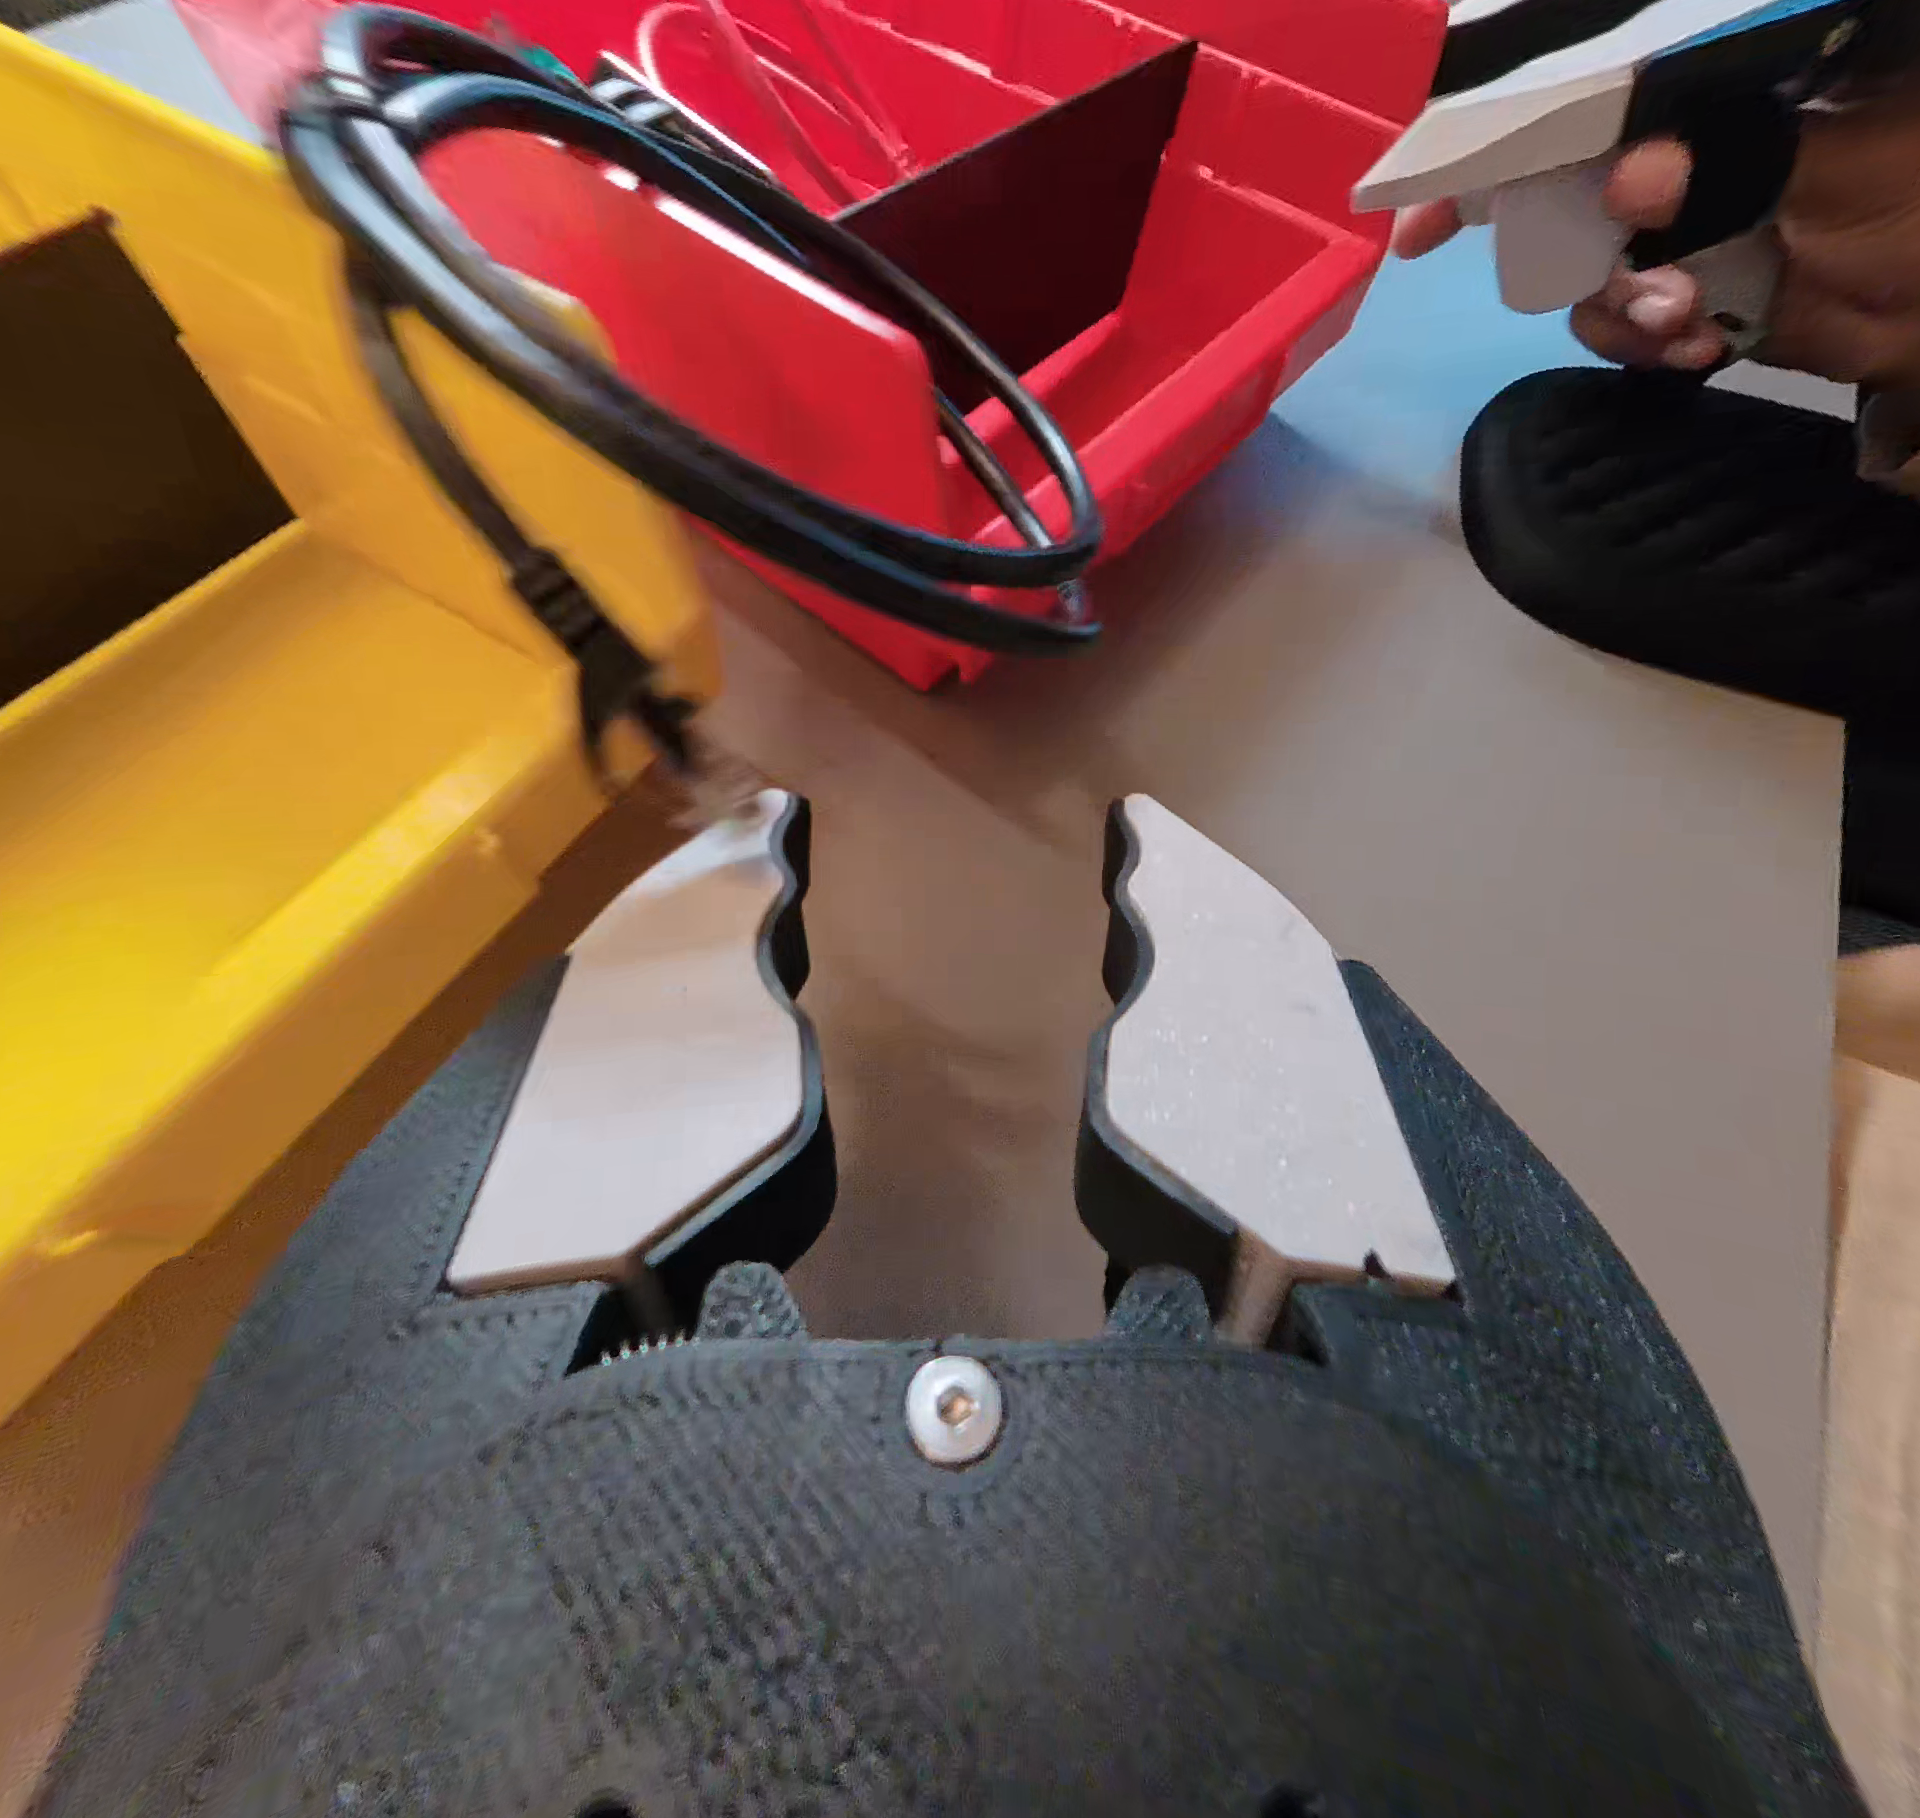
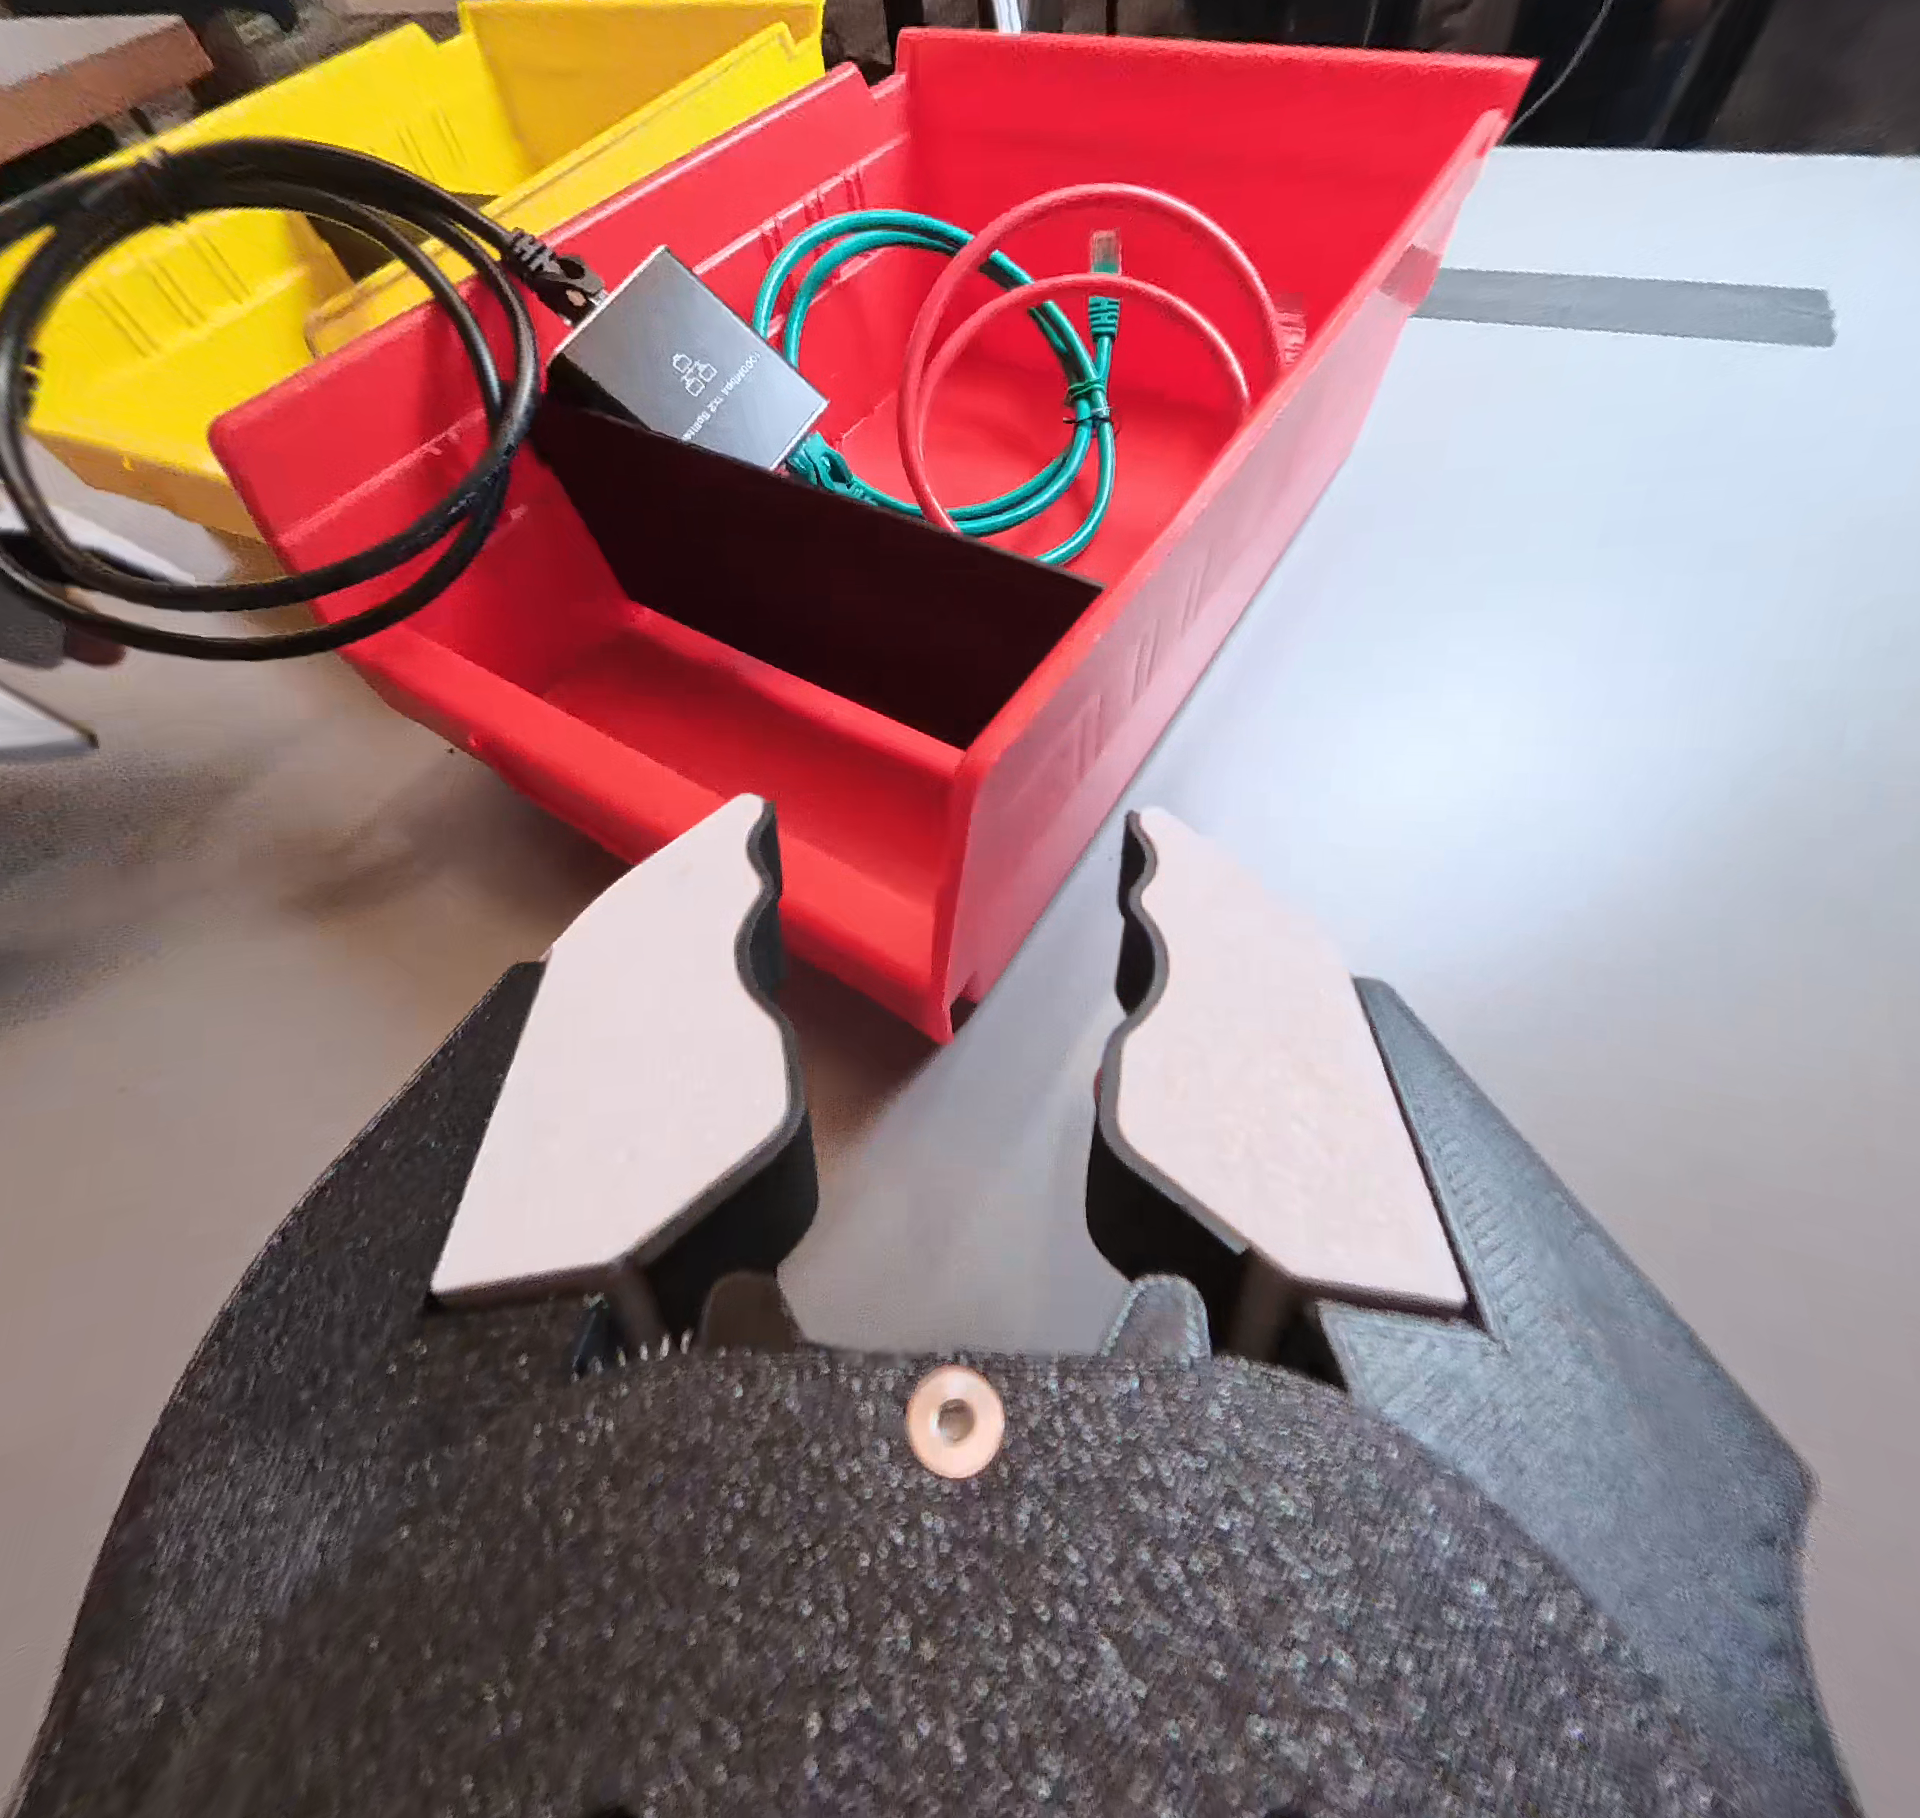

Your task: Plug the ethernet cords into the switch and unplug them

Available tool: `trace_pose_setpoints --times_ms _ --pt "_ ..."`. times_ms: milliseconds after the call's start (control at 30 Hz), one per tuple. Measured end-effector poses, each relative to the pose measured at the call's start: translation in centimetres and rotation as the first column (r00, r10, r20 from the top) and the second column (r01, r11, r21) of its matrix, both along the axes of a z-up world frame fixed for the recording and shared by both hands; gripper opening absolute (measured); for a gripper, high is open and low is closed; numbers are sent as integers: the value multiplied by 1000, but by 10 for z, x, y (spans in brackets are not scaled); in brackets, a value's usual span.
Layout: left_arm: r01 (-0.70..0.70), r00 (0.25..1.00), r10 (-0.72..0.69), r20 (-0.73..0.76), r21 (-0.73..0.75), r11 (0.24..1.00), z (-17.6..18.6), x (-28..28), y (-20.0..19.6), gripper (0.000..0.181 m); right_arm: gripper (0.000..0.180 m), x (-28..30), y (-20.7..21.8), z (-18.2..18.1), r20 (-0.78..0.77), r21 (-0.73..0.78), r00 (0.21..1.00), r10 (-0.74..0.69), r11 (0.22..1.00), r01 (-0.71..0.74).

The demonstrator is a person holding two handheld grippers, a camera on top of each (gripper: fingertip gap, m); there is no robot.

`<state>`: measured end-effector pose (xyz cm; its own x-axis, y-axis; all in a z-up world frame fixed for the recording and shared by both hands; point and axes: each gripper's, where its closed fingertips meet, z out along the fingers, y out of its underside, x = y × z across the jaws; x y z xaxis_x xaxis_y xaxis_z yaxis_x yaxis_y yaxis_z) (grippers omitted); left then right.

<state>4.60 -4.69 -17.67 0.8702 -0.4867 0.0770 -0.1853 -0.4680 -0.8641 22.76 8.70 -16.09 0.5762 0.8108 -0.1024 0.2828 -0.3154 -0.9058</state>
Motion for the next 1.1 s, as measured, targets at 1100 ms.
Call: trace_pose_setpoints --times_ms 1100 --pt "-281 955 296 -14 279 918 48 29 71 21 18 8 3 51 -71 213 990 -124 968 136"
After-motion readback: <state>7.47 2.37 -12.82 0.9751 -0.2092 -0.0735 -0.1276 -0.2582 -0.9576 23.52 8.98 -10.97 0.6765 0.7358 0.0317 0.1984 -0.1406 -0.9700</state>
